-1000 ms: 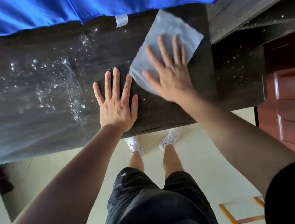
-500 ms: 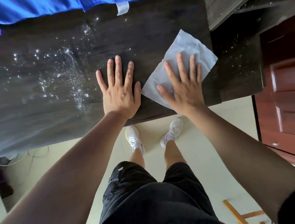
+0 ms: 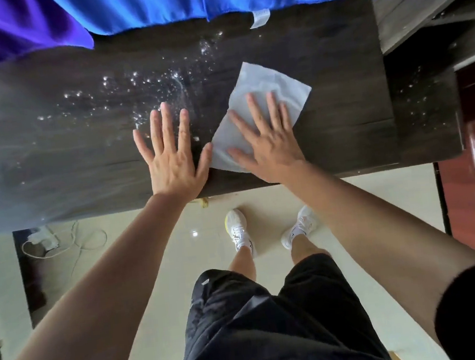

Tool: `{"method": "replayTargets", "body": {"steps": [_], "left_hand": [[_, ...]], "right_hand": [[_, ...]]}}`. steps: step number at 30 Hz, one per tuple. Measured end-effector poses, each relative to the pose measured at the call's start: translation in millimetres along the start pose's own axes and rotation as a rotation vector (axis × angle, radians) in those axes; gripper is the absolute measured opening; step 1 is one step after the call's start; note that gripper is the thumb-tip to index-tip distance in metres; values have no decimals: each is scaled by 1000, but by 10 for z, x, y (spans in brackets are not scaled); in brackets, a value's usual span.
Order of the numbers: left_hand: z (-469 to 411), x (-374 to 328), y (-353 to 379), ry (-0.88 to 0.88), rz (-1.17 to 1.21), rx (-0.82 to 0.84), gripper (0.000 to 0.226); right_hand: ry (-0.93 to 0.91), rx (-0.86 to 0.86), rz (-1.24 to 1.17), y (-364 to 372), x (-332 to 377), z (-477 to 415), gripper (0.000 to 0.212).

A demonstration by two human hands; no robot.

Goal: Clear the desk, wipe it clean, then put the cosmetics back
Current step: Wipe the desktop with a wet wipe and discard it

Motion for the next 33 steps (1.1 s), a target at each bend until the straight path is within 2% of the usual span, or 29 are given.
{"method": "replayTargets", "body": {"steps": [3,5,9,11,13,16,20,22,24,27,29,33], "left_hand": [[104,382,73,-75,-43,10,79],[119,449,115,-104,-18,-14,80],[97,415,101,-88,-5,-19,78],[88,412,92,-87,1,-15,78],[81,408,83,-89,6,-3,78],[90,399,77,-86,-7,16,77],[71,395,67,-89,-7,27,73],[82,402,82,-87,-4,12,72],[85,414,106,-85,-14,-6,71],[79,417,123,-74,-18,-27,71],[91,430,123,-78,-9,-43,71],[88,425,96,-82,23,-51,71]], "right_hand": [[-2,56,14,-11,59,-497,77],[31,48,15,-36,-166,-694,77],[329,-27,-27,-128,-799,-709,78],[401,-44,-36,-123,-836,-529,76],[343,-66,-21,-77,-593,-265,74],[132,-64,-11,47,-33,65,73],[-40,-11,11,31,156,-201,73],[19,15,14,-39,-70,-549,75],[163,26,9,-132,-350,-925,77],[297,29,2,-207,-327,-1300,79],[208,27,4,-185,18,-1403,78],[-217,82,51,-65,565,-1200,71]]}}
Point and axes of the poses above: each hand's wrist, its own z-axis away from the middle knuckle, its own y-axis out of the palm, x = y × z, the point moved 5 cm from there along -z, towards the middle knuckle, and after that the axes turned 4 degrees about -x, right-handed, at the moved point
